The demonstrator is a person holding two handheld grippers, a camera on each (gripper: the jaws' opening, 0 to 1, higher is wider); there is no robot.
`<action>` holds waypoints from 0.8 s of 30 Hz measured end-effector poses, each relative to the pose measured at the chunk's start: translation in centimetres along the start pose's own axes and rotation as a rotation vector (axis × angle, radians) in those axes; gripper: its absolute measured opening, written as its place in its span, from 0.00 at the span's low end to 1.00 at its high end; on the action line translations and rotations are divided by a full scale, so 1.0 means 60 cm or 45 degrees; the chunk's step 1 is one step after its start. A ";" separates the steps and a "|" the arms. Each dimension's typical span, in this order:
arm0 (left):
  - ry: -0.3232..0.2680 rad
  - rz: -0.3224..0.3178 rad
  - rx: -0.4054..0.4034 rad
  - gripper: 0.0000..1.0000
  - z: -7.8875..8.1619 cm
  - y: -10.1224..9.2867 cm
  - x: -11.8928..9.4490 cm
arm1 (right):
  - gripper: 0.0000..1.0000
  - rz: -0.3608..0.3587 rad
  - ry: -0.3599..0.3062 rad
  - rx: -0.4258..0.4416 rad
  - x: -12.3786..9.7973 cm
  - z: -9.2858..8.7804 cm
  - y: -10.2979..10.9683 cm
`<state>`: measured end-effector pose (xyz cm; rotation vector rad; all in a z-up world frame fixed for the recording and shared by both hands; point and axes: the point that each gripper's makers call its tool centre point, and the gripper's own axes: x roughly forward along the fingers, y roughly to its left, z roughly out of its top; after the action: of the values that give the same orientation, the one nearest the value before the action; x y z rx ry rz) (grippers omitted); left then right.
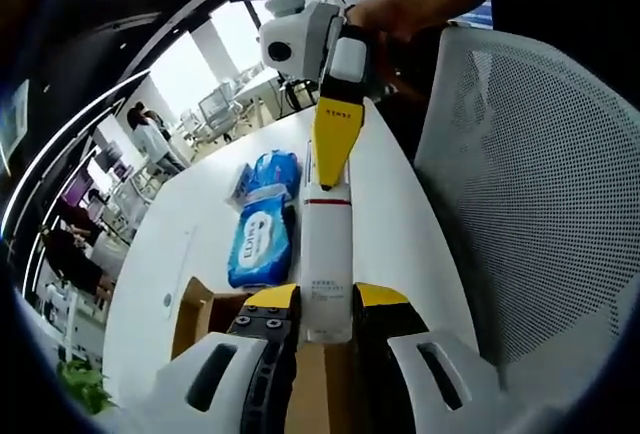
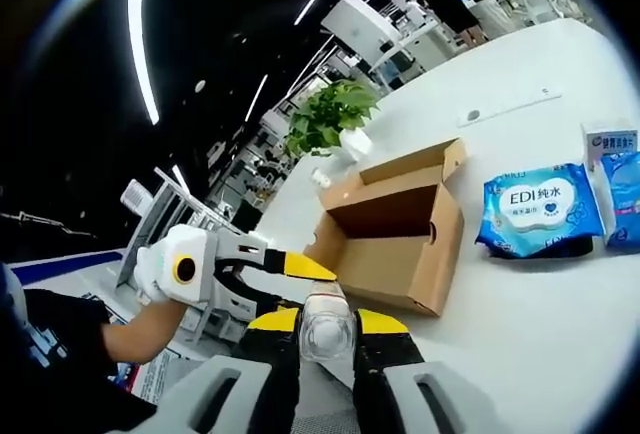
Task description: Operate the shoe box by opening the lid, removing the specified soft item, and placing it in the target area until the item is outside and the box remains undamaged.
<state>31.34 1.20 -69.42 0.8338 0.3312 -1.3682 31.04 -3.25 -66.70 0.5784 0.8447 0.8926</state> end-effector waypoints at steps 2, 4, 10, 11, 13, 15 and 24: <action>0.007 0.006 -0.017 0.22 -0.003 0.001 -0.001 | 0.15 -0.001 -0.001 -0.005 -0.001 0.003 0.000; -0.001 0.006 -0.053 0.25 -0.002 0.000 -0.002 | 0.15 -0.005 0.002 -0.023 -0.002 0.006 0.000; -0.036 0.022 -0.123 0.31 0.002 0.000 -0.004 | 0.15 -0.012 0.013 -0.071 -0.003 0.012 0.002; -0.035 0.025 -0.143 0.32 0.002 0.000 -0.005 | 0.15 -0.017 0.018 -0.089 -0.003 0.013 0.001; -0.034 0.034 -0.154 0.32 0.001 0.002 -0.006 | 0.15 -0.017 0.024 -0.106 -0.002 0.014 0.003; -0.039 0.046 -0.167 0.32 0.000 0.004 -0.007 | 0.15 -0.015 0.027 -0.122 -0.002 0.017 0.005; -0.086 0.121 -0.347 0.39 0.003 0.014 -0.022 | 0.15 -0.037 0.038 -0.231 -0.013 0.035 0.003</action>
<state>31.81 2.03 -68.16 0.5692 0.4101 -1.2267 32.39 -4.00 -65.11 0.3947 0.7877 0.9420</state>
